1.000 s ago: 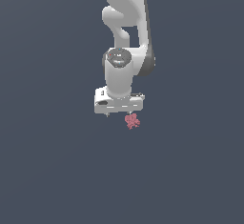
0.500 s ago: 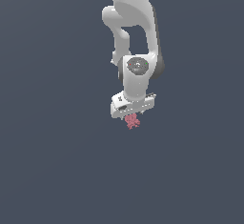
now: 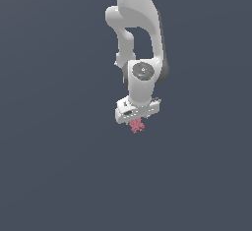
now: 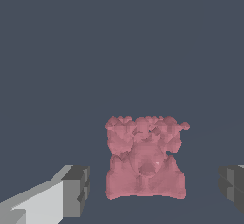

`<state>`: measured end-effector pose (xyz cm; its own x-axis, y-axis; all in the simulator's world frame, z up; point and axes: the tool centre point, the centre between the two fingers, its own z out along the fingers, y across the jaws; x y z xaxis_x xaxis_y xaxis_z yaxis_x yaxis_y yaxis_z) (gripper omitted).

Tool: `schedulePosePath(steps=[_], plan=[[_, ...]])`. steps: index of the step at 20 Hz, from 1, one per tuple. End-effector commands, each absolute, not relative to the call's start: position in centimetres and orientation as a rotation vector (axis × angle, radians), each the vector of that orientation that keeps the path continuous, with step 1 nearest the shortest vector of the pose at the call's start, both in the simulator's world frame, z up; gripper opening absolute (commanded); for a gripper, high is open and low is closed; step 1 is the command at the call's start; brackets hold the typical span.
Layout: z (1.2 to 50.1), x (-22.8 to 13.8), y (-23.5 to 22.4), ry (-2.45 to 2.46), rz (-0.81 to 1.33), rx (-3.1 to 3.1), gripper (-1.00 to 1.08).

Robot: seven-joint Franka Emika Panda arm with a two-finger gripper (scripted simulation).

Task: Pick up the object and move it to a goal position.

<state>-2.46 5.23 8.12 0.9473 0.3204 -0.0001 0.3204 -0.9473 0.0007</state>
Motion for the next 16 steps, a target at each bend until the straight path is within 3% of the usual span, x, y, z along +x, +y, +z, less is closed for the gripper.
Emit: schedulePosePath(steps=[1,11,12,16], plan=[[7.0,-2.5,5.3,0.512,-0.001,3.099,1.00],[4.1,-2.5,5.3,0.518,0.000,3.099,1.00],[4.1,-2.5,5.3,0.518,0.000,3.099,-1.00],[4.1,-2.5,5.3,0.518,0.000,3.099,-1.00]])
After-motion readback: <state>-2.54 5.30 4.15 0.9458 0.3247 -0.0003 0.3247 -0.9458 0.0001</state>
